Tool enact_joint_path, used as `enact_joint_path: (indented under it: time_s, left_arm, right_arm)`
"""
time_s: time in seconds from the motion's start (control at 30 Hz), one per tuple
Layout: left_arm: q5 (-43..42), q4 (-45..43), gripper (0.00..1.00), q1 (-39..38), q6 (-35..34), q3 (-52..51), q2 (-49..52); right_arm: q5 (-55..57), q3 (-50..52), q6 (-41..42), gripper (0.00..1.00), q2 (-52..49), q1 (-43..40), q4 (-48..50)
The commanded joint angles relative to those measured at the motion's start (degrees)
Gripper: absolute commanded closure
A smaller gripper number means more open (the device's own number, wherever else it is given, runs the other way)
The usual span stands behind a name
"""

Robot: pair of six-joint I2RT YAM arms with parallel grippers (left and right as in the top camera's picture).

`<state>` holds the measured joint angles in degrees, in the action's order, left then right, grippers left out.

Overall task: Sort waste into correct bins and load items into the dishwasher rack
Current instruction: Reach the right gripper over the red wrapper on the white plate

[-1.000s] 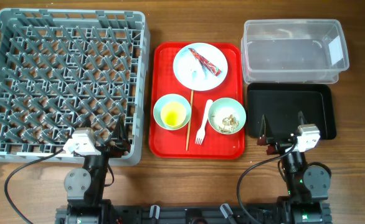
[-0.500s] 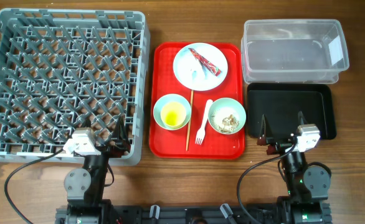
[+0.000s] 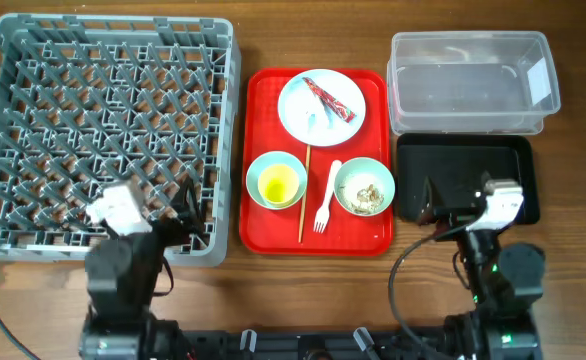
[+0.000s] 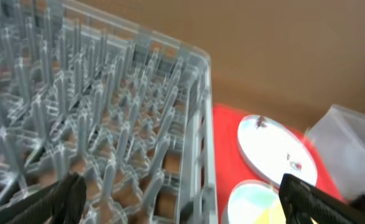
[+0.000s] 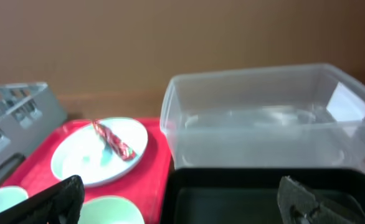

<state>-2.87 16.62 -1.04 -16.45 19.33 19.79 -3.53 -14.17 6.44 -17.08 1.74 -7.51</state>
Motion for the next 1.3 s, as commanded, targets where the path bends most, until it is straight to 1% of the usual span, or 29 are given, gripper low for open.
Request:
enact_joint_path:
  time_s: [0.0, 0.07, 0.1, 0.17, 0.23, 0.3, 0.53, 0.63, 0.83, 0.9, 1.03, 1.13, 1.17, 1.27]
  left_arm:
    - [-0.3, 6.8, 0.00, -0.2, -0.5, 11.7, 10.3]
    - [-0.3, 11.9, 0.00, -0.2, -0.5, 16.7, 14.3]
    - [-0.3, 16.3, 0.00, -0.2, -0.5, 20.2, 17.0]
    - [-0.3, 20.9, 0.00, -0.2, -0.5, 23.2, 18.9]
    - [-0.3, 24.1, 0.00, -0.2, -0.5, 25.0, 19.4]
    - [-0.3, 25.0, 0.00, -0.2, -0.5, 25.7, 19.3]
    - [-0.7, 25.5, 0.00, -0.2, -0.5, 25.7, 19.3]
    - [-2.5, 27.7, 0.00, -0.2, -0.6, 25.7, 19.3]
    - [-3.3, 28.1, 0.00, -0.2, -0.8, 25.7, 19.3]
    - [-3.3, 29.6, 0.00, -0.2, -2.1, 26.2, 19.5]
    - [-3.2, 35.9, 0.00, -0.2, -2.1, 32.0, 24.5]
    - [-3.2, 40.8, 0.00, -0.2, -2.3, 37.2, 30.0]
    - [-3.2, 42.4, 0.00, -0.2, -2.8, 38.8, 31.9]
    - [-3.3, 43.6, 0.00, -0.2, -3.5, 40.4, 34.2]
  right_arm:
    - [1.0, -10.7, 1.0, 0.00, -11.1, 0.3, -4.3]
    - [0.9, -17.0, 1.0, 0.00, -17.8, 0.3, -9.0]
    - [0.9, -22.7, 0.4, 0.00, -23.6, 0.3, -13.2]
    - [0.9, -29.1, -3.2, 0.00, -29.7, 0.3, -19.2]
    - [0.9, -34.6, -5.9, 0.00, -34.6, 0.3, -24.7]
    - [0.9, -37.7, -6.4, 0.00, -37.6, 0.3, -27.3]
    - [-5.8, -37.9, -6.2, 0.00, -38.6, 0.3, -27.7]
    - [-5.5, -37.9, -6.3, 0.00, -38.6, 0.3, -27.6]
    - [-5.3, -37.9, -5.5, 0.00, -38.6, 0.3, -27.8]
    - [-5.3, -38.9, -4.8, 0.00, -38.9, 0.3, -29.4]
    - [-5.3, -43.8, -4.9, 0.01, -42.8, 0.3, -35.7]
    - [-9.1, -47.7, -4.8, 0.02, -46.8, 0.3, -37.6]
    - [-10.1, -49.9, -4.7, 0.04, -48.6, 0.7, -38.4]
    - [-10.1, -58.7, -4.8, 0.04, -54.2, 3.3, -42.8]
